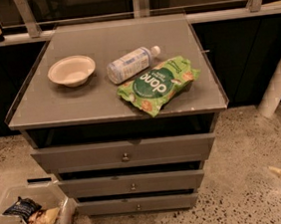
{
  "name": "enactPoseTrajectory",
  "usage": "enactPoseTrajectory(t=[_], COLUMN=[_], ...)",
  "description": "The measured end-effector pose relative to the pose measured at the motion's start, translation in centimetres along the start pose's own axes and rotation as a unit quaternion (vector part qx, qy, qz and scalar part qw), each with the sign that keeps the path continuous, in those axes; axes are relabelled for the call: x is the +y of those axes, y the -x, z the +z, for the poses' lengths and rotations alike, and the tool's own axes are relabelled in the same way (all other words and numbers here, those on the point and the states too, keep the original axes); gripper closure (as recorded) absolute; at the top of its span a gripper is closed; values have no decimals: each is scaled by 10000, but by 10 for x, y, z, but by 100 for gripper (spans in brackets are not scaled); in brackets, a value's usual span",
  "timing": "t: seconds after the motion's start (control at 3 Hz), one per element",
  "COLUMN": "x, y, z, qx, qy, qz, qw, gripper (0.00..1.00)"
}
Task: Open top drawer
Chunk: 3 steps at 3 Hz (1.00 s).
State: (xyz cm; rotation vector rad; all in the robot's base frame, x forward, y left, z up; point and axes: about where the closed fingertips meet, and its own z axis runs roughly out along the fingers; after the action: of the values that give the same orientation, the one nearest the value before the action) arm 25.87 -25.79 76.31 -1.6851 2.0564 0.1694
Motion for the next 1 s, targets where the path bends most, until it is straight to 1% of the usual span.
enactPoseTrajectory(t=[0.33, 0.67, 1.0], x=[-1, 10, 35], y=[1, 13, 46], z=[-1, 16, 30], qx=[3, 69, 15], qy=[-9, 257, 497], qz=[-12, -230, -664], qw=[10000, 9994, 9966], gripper=[0, 0, 0])
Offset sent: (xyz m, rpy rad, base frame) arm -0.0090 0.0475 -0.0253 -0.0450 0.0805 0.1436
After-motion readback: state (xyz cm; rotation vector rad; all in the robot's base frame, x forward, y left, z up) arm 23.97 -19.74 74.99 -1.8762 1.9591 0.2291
